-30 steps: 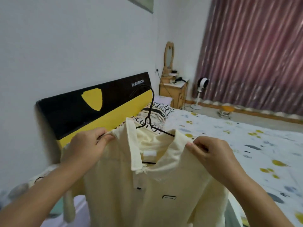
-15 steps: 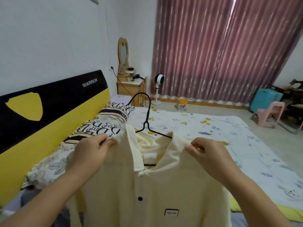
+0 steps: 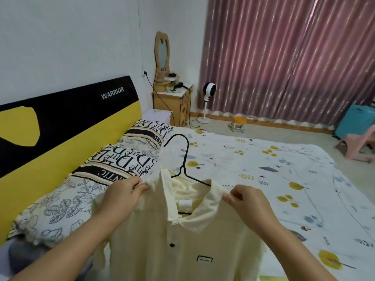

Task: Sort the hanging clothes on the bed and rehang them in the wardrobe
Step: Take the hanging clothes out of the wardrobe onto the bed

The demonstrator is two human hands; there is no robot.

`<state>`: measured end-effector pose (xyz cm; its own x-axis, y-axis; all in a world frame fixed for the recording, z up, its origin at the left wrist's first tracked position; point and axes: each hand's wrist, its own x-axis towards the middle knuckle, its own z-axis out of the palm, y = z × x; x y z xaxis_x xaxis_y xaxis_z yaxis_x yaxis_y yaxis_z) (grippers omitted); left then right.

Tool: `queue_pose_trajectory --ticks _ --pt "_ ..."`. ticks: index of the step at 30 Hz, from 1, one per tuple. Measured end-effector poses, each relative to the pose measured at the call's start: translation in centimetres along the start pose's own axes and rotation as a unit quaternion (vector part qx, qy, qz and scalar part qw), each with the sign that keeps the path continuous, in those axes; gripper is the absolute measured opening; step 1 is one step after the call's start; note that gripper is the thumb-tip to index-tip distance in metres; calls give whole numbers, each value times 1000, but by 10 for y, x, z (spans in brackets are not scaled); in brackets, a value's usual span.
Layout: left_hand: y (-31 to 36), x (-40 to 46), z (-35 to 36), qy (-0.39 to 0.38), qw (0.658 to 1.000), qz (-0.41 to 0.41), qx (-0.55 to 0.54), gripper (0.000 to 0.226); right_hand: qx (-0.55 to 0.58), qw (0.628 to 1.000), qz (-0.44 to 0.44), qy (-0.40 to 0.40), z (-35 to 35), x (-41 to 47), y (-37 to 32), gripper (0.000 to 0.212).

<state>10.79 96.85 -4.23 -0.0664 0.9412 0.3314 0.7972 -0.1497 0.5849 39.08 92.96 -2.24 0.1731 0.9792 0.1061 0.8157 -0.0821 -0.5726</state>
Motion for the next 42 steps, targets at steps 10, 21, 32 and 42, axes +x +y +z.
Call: queue_pose_trajectory --ticks 10,21,32,42 --pt "-36 77 73 -51 998 -41 -8 30 -48 998 27 -9 64 103 23 36" --pt "-106 228 180 -93 995 -32 32 36 -160 986 41 9 158 264 45 29" --pt "-200 301 326 -194 967 -8 165 30 -142 971 153 -113 298 361 109 29" --pt "-252 265 397 -320 928 14 188 41 -68 953 160 -249 390 329 148 50"
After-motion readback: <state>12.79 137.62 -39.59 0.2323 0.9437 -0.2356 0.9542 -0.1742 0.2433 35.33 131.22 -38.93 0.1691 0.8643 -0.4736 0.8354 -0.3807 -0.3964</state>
